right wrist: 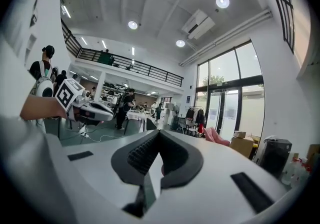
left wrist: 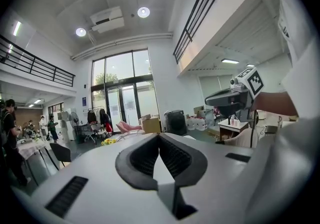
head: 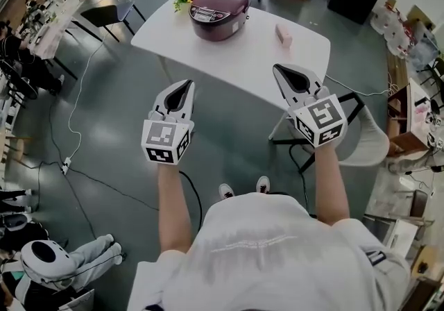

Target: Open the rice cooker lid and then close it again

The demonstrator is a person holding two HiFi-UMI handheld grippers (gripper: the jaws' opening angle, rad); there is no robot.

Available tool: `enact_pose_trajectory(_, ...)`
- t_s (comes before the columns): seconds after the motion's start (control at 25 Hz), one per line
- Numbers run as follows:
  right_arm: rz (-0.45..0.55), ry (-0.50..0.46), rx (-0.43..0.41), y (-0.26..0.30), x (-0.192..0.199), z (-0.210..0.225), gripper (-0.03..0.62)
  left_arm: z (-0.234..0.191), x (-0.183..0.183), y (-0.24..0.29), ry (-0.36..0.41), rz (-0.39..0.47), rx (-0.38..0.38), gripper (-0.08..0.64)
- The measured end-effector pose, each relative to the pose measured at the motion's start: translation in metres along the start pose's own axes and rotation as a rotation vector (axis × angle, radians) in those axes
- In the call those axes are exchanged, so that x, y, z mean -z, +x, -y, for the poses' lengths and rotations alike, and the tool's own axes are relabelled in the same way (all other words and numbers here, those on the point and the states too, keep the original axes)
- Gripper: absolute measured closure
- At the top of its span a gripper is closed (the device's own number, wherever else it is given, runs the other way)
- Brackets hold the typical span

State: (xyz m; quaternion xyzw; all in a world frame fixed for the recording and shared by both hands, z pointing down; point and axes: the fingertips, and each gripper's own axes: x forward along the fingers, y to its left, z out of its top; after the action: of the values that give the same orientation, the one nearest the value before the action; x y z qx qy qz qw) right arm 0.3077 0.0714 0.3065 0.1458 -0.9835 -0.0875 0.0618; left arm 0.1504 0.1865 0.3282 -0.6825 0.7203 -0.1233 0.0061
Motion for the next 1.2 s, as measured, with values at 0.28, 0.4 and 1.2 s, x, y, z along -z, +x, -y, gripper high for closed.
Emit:
enact_pose_trajectory(0.28,0.003,0.006,0.039,0.010,-0.008,-0.019,0.568,-0.018,0.009,-0.014,0.004,0.005,0.011,0.543)
enact_pose_trajectory(0.4,-0.005,0.007,0.061,0.016,-0.010,-0.028,0.566,-0.030,0.009,-0.023,0.005,0.020,0.005,0.541)
enact_pose_trajectory(1.2,-0.080,0.004,0.047,0.040,-0.001,-0.083,0.357,-0.072,0.033,-0.053,-0.023,0.019,0.037,0.359)
